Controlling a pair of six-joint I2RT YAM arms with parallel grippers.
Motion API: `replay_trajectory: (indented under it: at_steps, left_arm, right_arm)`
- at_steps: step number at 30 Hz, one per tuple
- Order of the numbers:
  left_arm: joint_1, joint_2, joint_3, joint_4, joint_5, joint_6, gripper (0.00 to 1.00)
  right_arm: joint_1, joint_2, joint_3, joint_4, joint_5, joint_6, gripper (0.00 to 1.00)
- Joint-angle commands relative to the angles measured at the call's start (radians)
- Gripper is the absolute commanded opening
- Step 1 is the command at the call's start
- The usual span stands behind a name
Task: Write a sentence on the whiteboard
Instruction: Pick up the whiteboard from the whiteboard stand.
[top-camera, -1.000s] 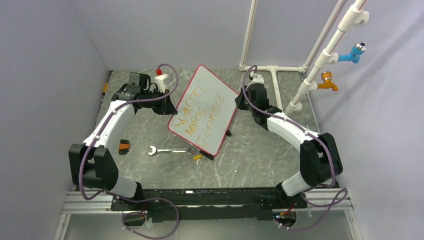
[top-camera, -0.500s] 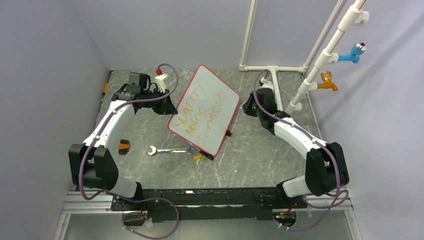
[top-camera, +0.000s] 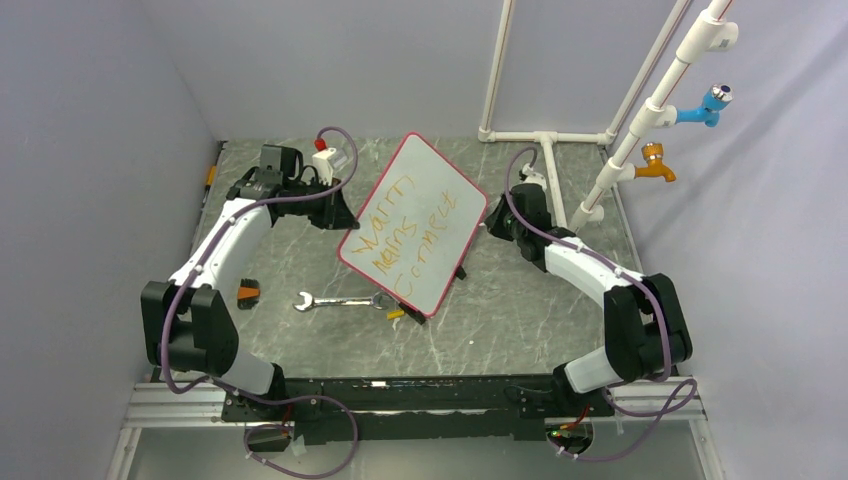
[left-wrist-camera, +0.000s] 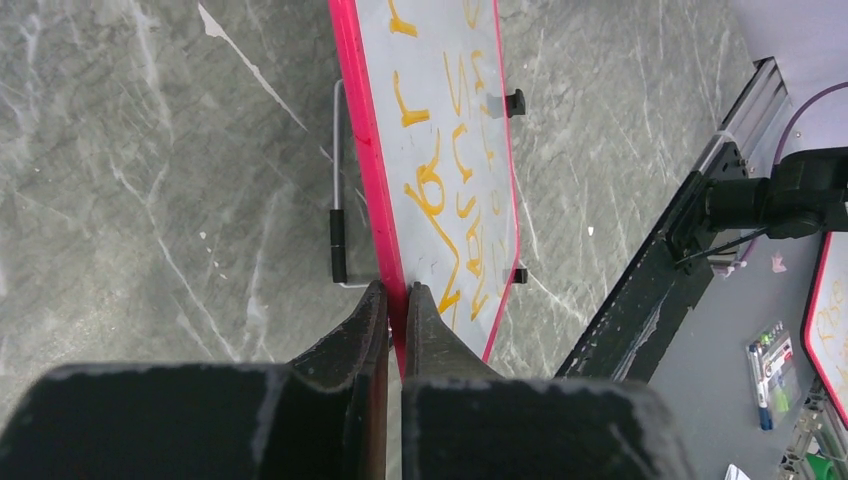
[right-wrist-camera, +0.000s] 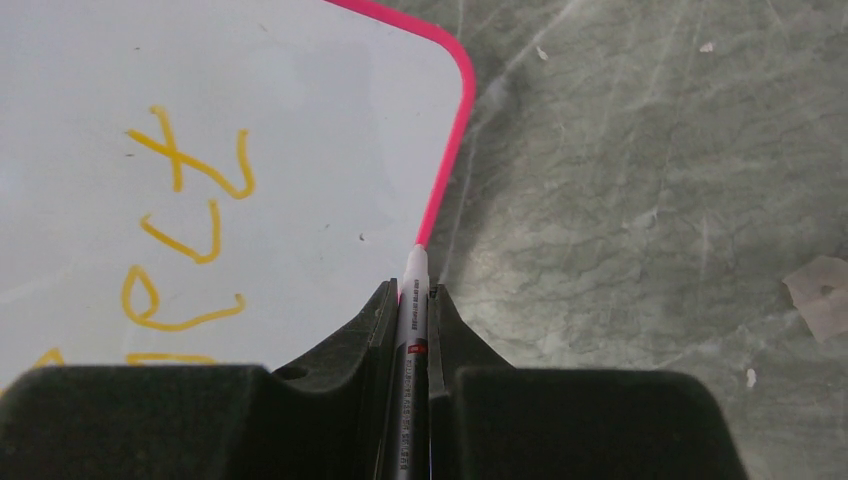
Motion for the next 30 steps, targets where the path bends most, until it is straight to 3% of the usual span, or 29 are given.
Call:
replay_trajectory:
  at_steps: [1, 10, 30]
  left_arm:
    - [-0.009, 0.001, 0.003, 0.062, 0.104, 0.007, 0.09]
    - [-0.009, 0.032, -0.004, 0.089, 0.165, -0.018, 0.16]
    - [-0.021, 0.092, -0.013, 0.158, 0.229, -0.107, 0.2]
  right_arm:
    - [-0.013, 0.009, -0.006, 0.047, 0.03, 0.016, 0.0]
    - [-0.015, 0.035, -0.027, 0.088, -0.001, 0.031, 0.0]
    - [-0.015, 0.078, -0.088, 0.14, -0.039, 0.055, 0.0]
